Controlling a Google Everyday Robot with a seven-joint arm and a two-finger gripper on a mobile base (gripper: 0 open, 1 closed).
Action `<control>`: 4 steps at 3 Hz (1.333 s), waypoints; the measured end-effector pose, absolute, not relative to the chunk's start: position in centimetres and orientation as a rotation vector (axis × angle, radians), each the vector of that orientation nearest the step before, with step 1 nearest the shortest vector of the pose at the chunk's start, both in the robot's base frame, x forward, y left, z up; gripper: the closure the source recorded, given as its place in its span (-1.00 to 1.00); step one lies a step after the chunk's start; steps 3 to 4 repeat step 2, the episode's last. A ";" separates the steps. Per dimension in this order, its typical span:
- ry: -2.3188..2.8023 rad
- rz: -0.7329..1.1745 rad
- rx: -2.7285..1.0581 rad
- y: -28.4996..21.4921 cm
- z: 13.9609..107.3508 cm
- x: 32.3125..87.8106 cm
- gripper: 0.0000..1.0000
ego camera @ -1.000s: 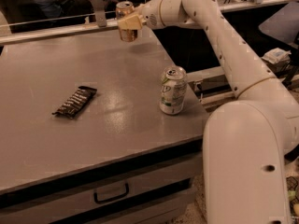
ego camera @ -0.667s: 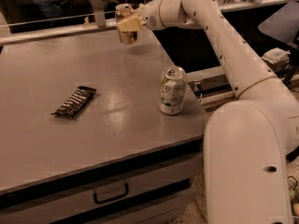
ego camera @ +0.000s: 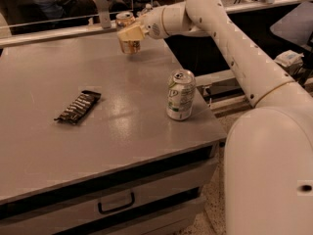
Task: Move orange can near rxbar chocolate
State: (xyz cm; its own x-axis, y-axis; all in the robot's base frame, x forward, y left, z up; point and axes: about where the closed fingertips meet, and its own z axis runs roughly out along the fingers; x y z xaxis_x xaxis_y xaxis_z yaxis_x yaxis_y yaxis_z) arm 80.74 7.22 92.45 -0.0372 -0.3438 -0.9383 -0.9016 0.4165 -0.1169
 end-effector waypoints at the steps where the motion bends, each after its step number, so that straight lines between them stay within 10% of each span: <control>1: 1.595 0.650 -1.118 8.0 91.1 80.3 0.95; 2: 1.596 0.654 -1.122 8.2 91.1 80.3 0.50; 4: 1.596 0.654 -1.122 8.2 91.1 80.3 0.50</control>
Offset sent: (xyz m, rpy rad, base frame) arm -0.0034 0.0048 -0.0089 0.0035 -0.0085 -0.0025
